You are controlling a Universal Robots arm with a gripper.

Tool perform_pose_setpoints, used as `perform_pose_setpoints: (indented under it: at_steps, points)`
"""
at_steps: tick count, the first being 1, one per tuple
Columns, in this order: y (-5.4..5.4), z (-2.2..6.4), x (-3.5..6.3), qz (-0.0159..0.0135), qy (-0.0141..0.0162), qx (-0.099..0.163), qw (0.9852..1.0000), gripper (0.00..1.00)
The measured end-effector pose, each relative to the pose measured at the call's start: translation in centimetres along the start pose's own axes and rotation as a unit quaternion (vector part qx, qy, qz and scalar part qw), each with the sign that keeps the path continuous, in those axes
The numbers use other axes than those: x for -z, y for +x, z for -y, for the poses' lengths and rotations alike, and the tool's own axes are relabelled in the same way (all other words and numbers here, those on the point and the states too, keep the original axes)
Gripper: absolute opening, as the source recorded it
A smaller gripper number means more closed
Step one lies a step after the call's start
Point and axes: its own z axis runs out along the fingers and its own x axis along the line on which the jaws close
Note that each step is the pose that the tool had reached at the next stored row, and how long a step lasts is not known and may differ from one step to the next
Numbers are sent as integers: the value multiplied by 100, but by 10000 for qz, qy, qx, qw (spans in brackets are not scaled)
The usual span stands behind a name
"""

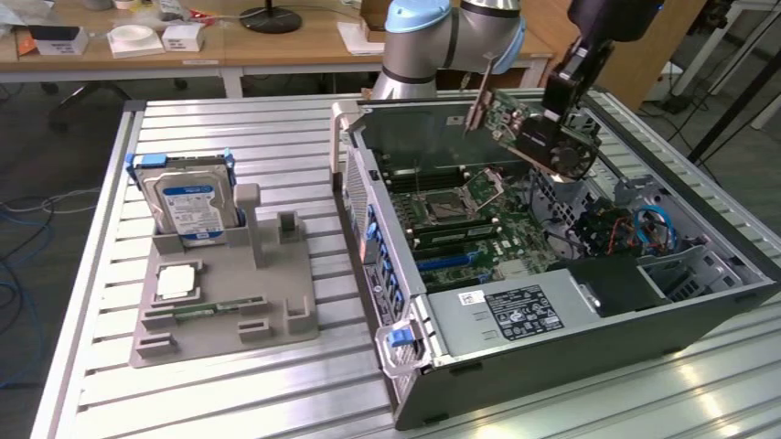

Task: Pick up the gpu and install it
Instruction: 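Pick up the gpu and move the gpu toward the slot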

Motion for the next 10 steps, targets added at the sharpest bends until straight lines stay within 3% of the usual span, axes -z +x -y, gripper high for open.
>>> perform_pose_setpoints:
  at_steps: [5, 10]
  points:
    - [0, 0, -3, -15, -1, 374, 9993, 26]
    - [0, 0, -7, -31, -2, 751, 9972, 26]
